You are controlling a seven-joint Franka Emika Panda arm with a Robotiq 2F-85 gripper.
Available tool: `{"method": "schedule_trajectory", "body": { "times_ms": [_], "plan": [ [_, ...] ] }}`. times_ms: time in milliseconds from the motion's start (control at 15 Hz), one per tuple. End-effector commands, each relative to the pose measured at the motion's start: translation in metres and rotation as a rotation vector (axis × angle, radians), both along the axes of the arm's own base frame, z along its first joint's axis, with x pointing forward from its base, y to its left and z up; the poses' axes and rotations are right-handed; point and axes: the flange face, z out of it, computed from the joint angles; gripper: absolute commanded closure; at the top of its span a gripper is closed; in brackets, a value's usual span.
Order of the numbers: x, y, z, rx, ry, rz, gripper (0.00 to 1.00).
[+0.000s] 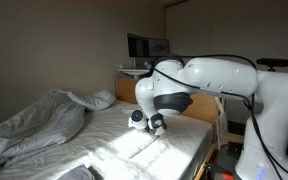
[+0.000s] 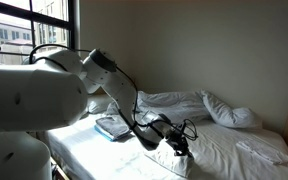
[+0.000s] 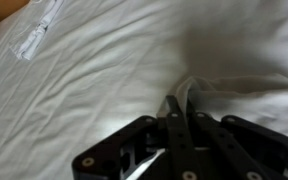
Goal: Fold the left white towel in half
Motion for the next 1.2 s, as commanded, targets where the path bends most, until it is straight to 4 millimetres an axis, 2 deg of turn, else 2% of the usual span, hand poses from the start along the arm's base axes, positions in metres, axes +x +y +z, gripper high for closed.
{"method": "schedule_trajectory", "body": {
  "times_ms": [0,200,667,1133],
  "plan": [
    [-0.003,0.002,-0.003,-0.044,0.026,0.04,0.63],
    [0.002,0.009,0.001,-0.058,0.007,0.06,0.45],
    [0.032,0.017,0.046,-0.108,-0.108,0.097,0.02],
    [0.034,0.033,0.086,-0.01,-0.198,0.204,0.0]
  ]
}}
